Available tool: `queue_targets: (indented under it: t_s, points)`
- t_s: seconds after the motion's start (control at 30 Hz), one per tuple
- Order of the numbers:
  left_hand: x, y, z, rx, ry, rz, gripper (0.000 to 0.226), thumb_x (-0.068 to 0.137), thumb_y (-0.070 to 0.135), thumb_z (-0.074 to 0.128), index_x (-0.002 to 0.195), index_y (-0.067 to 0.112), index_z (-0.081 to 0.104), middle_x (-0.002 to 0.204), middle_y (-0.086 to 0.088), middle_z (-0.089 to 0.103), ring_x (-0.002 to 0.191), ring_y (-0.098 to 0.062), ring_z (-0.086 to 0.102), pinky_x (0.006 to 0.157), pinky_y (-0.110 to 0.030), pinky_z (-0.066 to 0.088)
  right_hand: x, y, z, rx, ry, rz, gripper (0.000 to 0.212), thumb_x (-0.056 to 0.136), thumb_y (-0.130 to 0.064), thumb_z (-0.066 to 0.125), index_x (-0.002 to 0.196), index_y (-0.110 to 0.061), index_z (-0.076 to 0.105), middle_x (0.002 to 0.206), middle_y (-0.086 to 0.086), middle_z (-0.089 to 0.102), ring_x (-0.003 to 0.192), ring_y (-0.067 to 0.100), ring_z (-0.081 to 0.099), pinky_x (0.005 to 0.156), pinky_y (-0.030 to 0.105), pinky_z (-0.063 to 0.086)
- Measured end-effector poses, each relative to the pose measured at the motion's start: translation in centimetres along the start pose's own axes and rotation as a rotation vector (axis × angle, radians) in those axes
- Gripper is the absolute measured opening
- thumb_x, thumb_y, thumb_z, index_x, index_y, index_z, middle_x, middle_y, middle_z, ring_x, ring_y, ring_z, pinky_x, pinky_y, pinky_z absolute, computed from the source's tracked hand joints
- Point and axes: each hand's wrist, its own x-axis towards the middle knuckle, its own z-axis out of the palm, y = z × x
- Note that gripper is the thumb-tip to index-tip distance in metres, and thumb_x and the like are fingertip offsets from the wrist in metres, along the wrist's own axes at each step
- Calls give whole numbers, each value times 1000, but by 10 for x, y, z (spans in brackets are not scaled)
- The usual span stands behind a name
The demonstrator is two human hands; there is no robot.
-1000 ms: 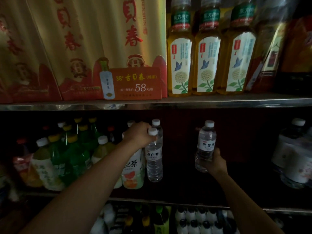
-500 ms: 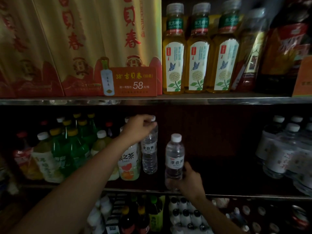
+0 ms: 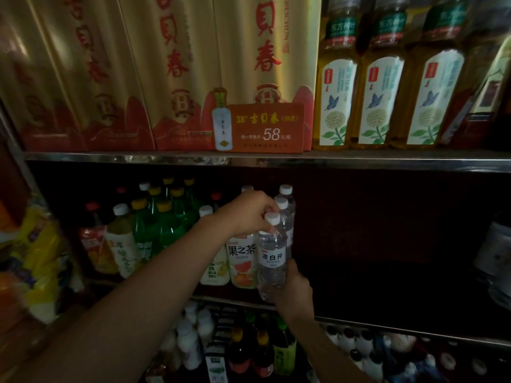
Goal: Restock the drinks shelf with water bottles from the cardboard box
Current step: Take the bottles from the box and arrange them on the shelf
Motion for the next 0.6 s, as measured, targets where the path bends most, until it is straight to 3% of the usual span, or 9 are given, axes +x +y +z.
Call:
queue_targets:
  t_s: [0.2,0.43,0.53,0.6]
  points:
    - [8,-3,5,-6,24,14,40,69,19,83,107,12,70,100,-1,70,93,-12,64,86,-38,54,4,3,-1,-46,2,5,68,67,-44,77,121,-20,44,102,3,67,89,26,66,70,39,57]
    - [-3,-2,6,-23,35,4,49,74,19,81,119,13,65,110,-2,68,98,-11,63,87,-28,52,2,0,-3,-21,-23,27,74,67,-40,81,125,-17,41,115,5,63,100,26,63,78,38,55]
    - [-16,1,4,-11,23,3,61,79,22,76,135,17,52,116,-5,66,101,-15,63,91,-32,51,-7,-5,-4,-6,-8,19,93,61,-50,84,131,-18,32,129,4,49,111,26,58,79,43,55]
    - [-28,1,2,-25,21,-21,69,82,25,73,142,19,41,121,-11,63,106,-21,61,94,-39,50,-20,-14,-5,-54,82,-22,106,57,-67,75,137,-16,28,132,3,39,115,24,52,74,39,53]
